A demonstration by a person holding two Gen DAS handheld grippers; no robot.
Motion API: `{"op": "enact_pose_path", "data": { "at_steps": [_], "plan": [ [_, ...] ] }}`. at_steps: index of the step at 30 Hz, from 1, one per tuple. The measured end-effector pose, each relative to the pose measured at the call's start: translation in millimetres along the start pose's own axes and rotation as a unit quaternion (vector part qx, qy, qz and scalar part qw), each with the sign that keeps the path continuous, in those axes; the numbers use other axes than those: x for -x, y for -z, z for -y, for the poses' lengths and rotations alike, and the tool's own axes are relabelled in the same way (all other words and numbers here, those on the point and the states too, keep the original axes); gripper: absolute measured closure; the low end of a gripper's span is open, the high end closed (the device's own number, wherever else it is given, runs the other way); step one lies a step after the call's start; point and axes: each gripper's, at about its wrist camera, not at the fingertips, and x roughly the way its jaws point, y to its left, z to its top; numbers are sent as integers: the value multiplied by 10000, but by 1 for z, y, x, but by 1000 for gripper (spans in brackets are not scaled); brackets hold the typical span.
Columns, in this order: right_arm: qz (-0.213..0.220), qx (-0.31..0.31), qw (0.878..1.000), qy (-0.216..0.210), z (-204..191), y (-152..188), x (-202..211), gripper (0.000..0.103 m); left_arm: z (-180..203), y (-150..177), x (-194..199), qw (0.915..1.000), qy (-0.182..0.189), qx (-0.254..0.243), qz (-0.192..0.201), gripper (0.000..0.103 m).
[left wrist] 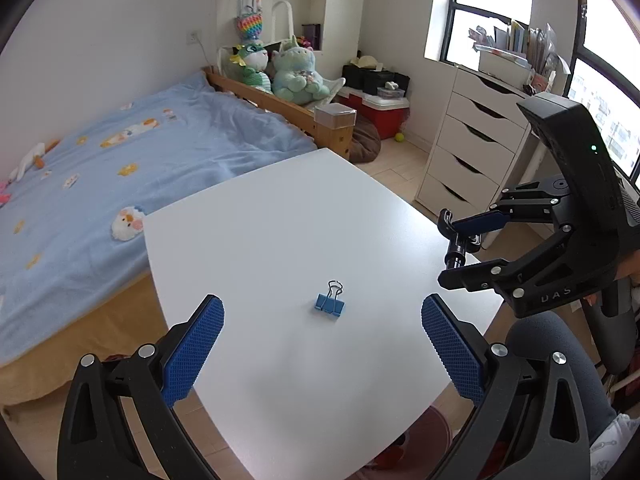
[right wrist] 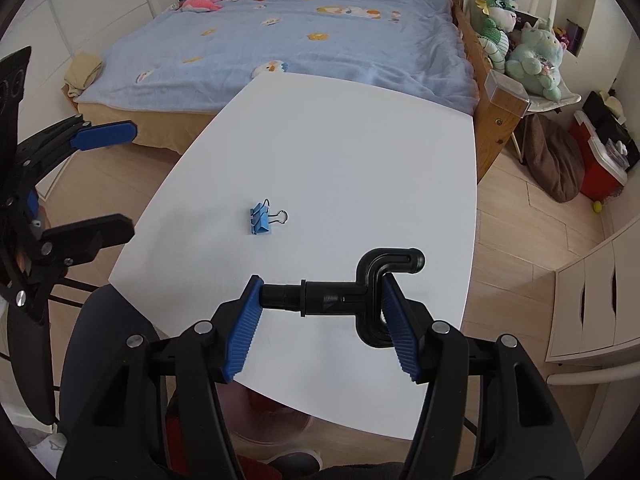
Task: Collect trash
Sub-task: 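Grasp the blue binder clip with the left gripper while the right holds the handle, then carry the blue clip and black handle over the pink bin with both grippers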
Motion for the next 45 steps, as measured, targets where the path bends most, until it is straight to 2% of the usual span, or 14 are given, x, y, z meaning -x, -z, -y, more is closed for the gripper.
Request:
{"op": "enact_pose_path", "data": {
  "at_steps": [13,20,23,25,27,31,33,35,40,45],
  "plan": [
    [-32,-96,9999,-4,8,10,4,44,4,-8,-64,9960,398,-303,-744,8],
    [-56,-145,9999,-12,12,12,3,44,8,-9,-84,9954,478,-277,-784,9],
    [-71,-169,9998,-13,15,13,1,44,9,-9,-90,9946,560,-283,-833,30],
    [-88,-186,9998,-19,15,14,0,44,11,-8,-95,9936,614,-297,-904,38],
    [-96,-188,9998,-25,16,15,-2,44,12,-7,-99,9926,663,-316,-971,50],
    [-102,-208,9997,-34,18,15,-2,44,12,-4,-103,9920,677,-313,-1022,55],
    [-106,-210,9997,-35,18,15,-3,44,11,-4,-103,9919,686,-286,-1033,63],
    [-106,-214,9997,-35,19,15,-4,44,11,-5,-105,9915,706,-268,-1060,68],
    [-104,-212,9997,-44,18,17,-4,44,11,-4,-109,9910,619,-281,-1150,90],
    [-87,-209,9997,-57,16,17,-5,44,9,-2,-105,9917,520,-175,-1162,90]
  ]
}}
